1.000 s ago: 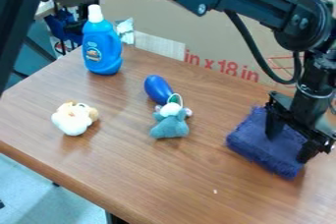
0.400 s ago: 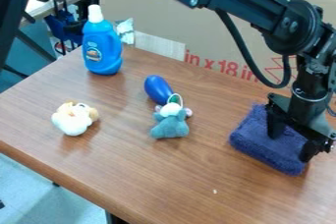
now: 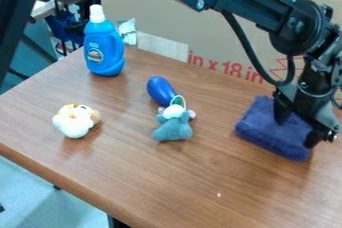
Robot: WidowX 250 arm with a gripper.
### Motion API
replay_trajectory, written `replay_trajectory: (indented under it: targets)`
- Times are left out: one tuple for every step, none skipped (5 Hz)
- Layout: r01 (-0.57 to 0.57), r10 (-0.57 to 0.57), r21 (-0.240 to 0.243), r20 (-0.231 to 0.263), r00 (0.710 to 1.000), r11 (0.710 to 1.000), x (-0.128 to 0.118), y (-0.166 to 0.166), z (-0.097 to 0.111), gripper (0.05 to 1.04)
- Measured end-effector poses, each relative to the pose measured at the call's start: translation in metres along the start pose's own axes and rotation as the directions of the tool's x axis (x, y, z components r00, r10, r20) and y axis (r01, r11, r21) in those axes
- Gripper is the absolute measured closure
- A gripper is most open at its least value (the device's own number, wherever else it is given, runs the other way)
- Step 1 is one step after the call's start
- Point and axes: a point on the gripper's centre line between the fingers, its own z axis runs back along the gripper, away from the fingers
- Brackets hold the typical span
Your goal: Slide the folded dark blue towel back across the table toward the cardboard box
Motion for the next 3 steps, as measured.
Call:
replay_trajectory:
  targets:
    - [-0.016, 0.016, -0.011, 0.032, 0.999, 1.000, 0.0136, 0.0100, -0.0075, 0.082]
    - [-0.051, 0.053, -0.035, 0.046, 0.998, 0.998, 0.0160, 0.0124, -0.0099, 0.082]
    - [-0.039, 0.041, -0.041, 0.049, 0.998, 0.998, 0.0171, 0.0085, -0.0087, 0.082]
